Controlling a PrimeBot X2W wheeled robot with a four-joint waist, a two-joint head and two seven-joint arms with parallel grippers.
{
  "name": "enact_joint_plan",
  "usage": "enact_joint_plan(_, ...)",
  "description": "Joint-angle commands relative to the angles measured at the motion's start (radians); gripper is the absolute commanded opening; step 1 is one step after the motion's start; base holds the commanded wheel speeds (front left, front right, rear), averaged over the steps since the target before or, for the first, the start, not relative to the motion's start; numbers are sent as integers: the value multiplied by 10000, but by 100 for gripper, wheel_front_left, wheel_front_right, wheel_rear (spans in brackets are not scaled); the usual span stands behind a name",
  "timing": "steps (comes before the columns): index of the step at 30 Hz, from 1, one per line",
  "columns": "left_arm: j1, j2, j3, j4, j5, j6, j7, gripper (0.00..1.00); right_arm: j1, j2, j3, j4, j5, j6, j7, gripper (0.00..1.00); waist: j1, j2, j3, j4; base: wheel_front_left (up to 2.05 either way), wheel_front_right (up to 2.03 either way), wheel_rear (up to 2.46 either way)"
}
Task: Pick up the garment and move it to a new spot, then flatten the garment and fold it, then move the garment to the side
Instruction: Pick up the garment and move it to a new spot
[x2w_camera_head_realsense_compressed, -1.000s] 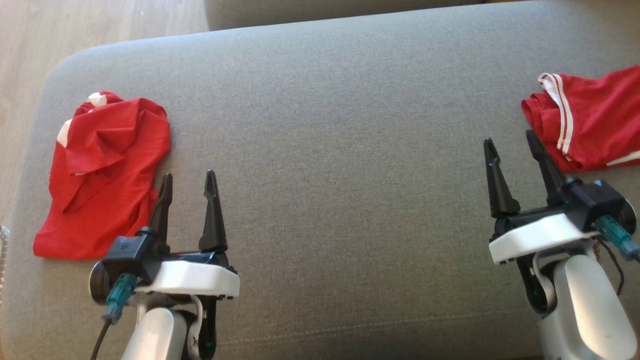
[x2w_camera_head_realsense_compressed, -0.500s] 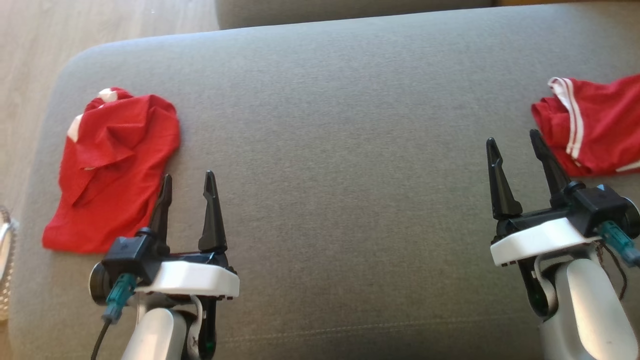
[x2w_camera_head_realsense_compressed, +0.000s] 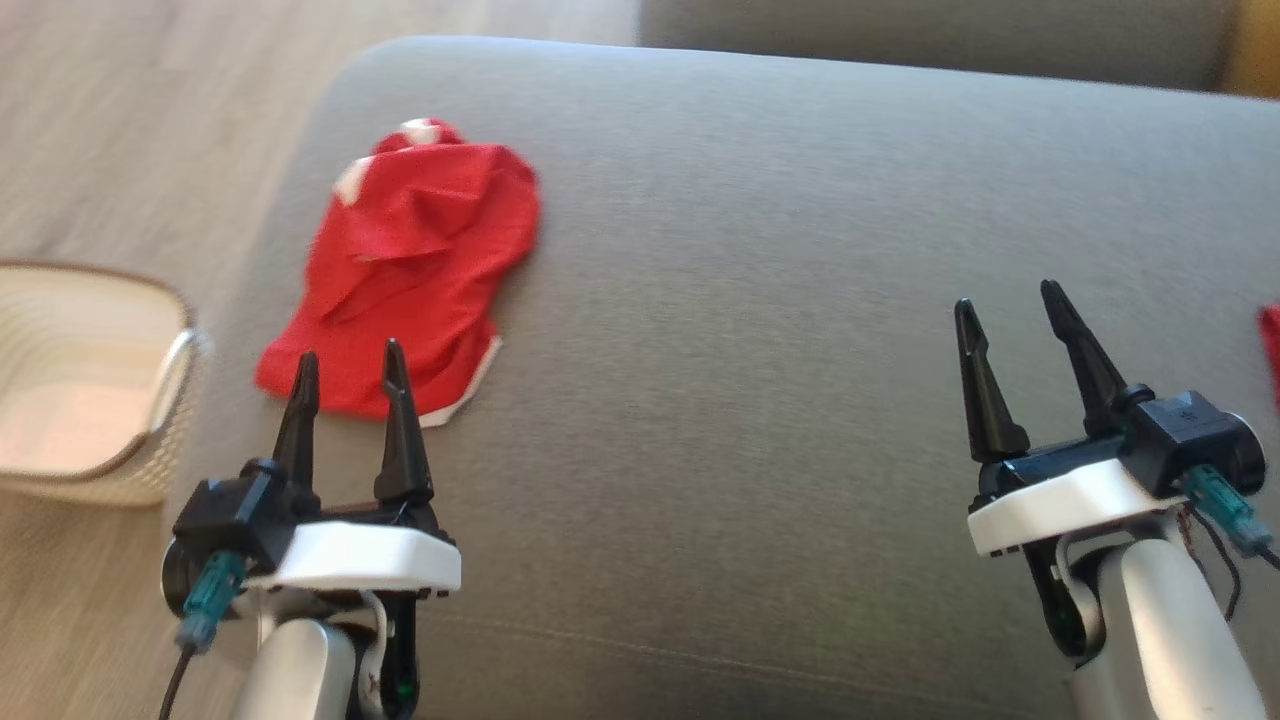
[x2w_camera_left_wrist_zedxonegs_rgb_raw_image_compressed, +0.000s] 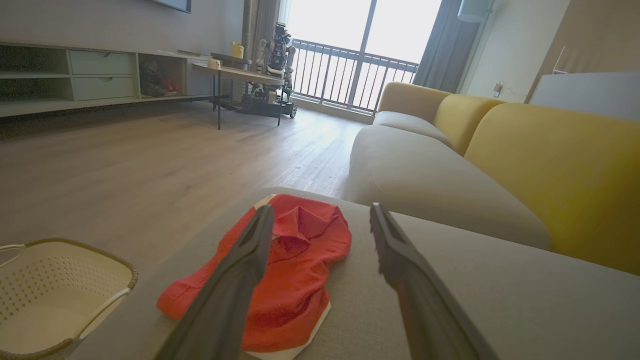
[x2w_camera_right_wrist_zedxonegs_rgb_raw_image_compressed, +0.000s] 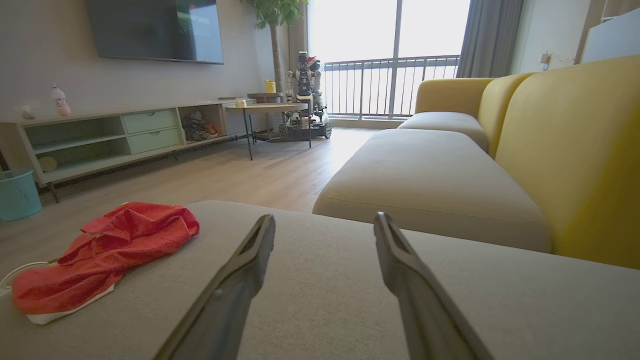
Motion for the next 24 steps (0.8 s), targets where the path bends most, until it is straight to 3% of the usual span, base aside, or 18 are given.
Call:
enact_joint_plan(1, -87, 61, 349, -398, -12, 31, -53, 100, -66, 70, 296, -357, -28, -4, -93, 100, 0, 0, -142, 779, 0, 0, 0)
enact_joint_plan(11, 296, 60, 325, -485, -41, 53, -53, 100, 134, 72, 823, -219, -1, -4, -93, 100, 0, 0, -383, 1878, 0, 0, 0)
enact_joint_plan(24, 321, 60, 376, -509, 54, 77, -53, 100, 265, 73, 809, -170, 219, -4, -93, 100, 0, 0, -434, 1786, 0, 0, 0)
